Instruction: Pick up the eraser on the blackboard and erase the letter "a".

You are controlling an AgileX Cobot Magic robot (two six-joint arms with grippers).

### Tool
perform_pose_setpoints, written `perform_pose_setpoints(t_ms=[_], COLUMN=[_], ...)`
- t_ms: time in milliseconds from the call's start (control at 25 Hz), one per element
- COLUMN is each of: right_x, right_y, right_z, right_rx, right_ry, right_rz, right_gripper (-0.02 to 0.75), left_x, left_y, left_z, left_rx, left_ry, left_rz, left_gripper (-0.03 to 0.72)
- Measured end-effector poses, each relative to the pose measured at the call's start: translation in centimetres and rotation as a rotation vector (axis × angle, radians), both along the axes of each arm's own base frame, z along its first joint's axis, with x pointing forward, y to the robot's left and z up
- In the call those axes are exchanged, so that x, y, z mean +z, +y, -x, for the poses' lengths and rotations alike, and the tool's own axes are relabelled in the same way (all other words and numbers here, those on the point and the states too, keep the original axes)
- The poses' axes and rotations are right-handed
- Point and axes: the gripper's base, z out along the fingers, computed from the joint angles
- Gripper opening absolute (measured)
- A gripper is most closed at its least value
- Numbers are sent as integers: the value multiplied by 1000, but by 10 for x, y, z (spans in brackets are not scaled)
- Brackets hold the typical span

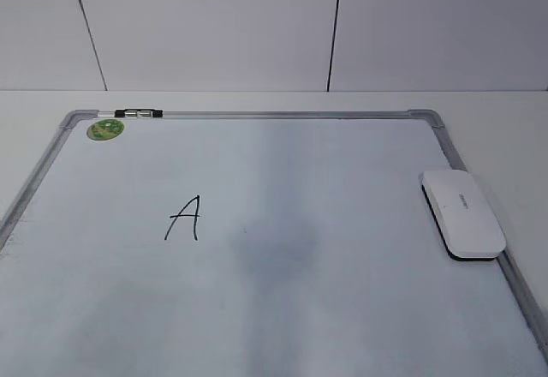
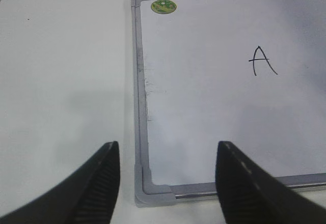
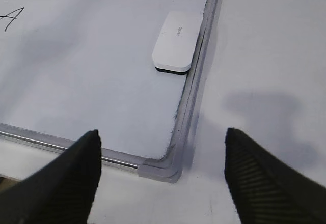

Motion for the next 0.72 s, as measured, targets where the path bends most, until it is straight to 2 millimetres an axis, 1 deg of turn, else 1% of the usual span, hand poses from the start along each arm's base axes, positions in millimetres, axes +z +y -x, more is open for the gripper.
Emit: perform_pose_setpoints(t_ms=[480, 720], right_x=[0, 0], right_y=[1, 1], right_z=[0, 0], right_rx=[-155, -165], right_ry=[-1, -1], right_rz=[6, 6], right_gripper=[580, 580], left_x=[0, 0], left_y=[0, 0], left_z=[0, 0], left_rx=[0, 0], left_ry=[0, 0], left_rz=[0, 1], left_gripper=[444, 443])
